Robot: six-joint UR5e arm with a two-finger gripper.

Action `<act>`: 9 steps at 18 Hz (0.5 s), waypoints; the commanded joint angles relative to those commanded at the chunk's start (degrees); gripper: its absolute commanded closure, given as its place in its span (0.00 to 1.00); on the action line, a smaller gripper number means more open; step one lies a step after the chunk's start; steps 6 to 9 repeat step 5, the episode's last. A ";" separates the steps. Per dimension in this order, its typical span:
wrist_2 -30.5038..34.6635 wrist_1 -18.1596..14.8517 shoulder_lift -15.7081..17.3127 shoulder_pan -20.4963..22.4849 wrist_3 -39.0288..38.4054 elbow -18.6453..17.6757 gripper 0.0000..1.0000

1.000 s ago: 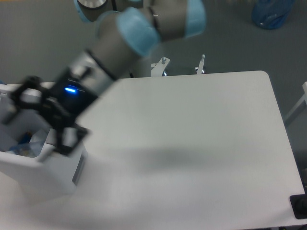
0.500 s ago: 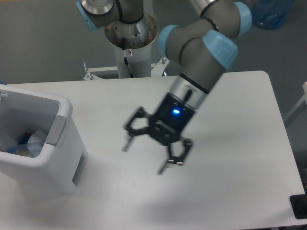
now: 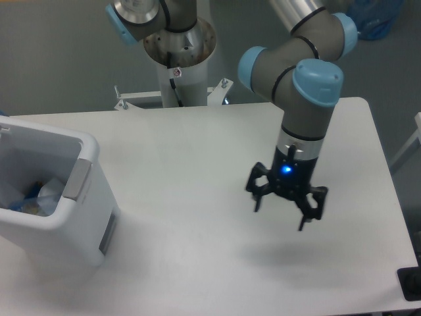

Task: Place the trash in the trash can

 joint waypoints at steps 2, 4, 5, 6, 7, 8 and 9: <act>2.93 -0.79 -0.61 -0.26 1.59 0.62 0.00; 3.11 -2.46 -0.62 -0.18 3.61 0.88 0.00; 3.11 -2.82 -0.53 -0.18 4.84 0.80 0.00; 3.11 -2.82 -0.53 -0.18 4.84 0.80 0.00; 3.11 -2.82 -0.53 -0.18 4.84 0.80 0.00; 3.11 -2.82 -0.53 -0.18 4.84 0.80 0.00; 3.11 -2.82 -0.53 -0.18 4.84 0.80 0.00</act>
